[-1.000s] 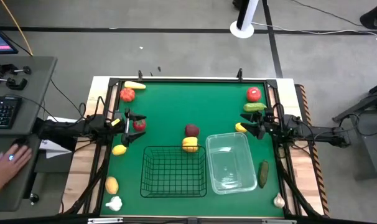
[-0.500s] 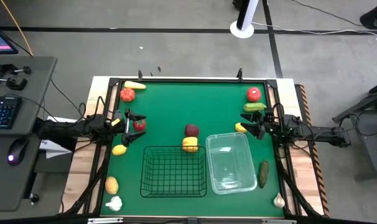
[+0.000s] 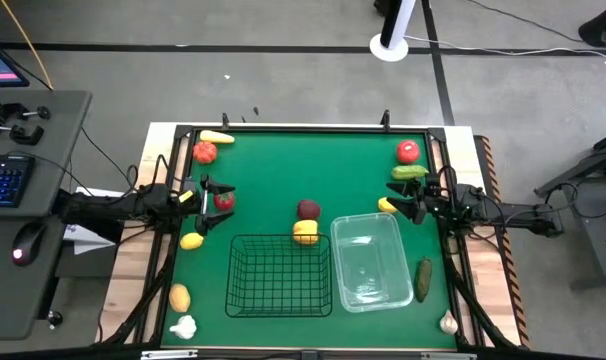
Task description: Sort produce into baskets
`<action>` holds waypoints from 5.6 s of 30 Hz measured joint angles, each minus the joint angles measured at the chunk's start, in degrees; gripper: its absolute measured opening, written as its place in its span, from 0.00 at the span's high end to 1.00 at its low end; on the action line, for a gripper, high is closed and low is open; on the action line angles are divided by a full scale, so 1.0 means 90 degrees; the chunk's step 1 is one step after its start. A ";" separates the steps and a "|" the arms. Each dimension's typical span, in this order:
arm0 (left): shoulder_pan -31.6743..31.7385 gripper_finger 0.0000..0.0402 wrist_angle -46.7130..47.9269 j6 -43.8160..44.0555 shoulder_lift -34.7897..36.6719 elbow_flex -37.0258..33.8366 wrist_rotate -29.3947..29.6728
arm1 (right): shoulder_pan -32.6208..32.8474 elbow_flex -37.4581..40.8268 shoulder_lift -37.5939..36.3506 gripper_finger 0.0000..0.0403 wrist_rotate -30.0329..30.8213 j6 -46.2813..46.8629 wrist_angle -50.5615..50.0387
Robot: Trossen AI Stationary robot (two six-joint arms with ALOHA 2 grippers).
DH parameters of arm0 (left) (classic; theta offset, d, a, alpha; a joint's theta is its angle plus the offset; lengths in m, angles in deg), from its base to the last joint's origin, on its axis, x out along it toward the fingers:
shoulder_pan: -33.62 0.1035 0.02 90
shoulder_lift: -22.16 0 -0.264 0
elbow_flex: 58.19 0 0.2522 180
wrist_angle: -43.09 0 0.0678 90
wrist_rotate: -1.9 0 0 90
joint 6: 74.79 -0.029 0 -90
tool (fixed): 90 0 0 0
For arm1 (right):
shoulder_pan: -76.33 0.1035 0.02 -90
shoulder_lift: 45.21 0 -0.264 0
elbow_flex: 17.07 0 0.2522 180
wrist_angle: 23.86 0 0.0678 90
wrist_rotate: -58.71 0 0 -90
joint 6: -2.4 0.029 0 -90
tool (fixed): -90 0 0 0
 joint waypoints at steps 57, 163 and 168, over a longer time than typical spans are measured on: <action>0.0083 0.02 0.8670 0.5880 -0.6437 0.7001 0.2055 | 0.0000 0.0000 0.0001 0.01 0.0000 0.0001 0.0002; 0.0224 0.09 0.2952 0.3002 -0.6097 0.5744 -0.0224 | 0.0002 0.0000 0.0022 0.01 0.0328 0.0130 0.0266; 0.0604 0.09 0.3070 0.2891 -0.5650 0.5744 -0.0045 | 0.0000 0.0000 0.0034 0.01 0.1450 0.3063 0.1578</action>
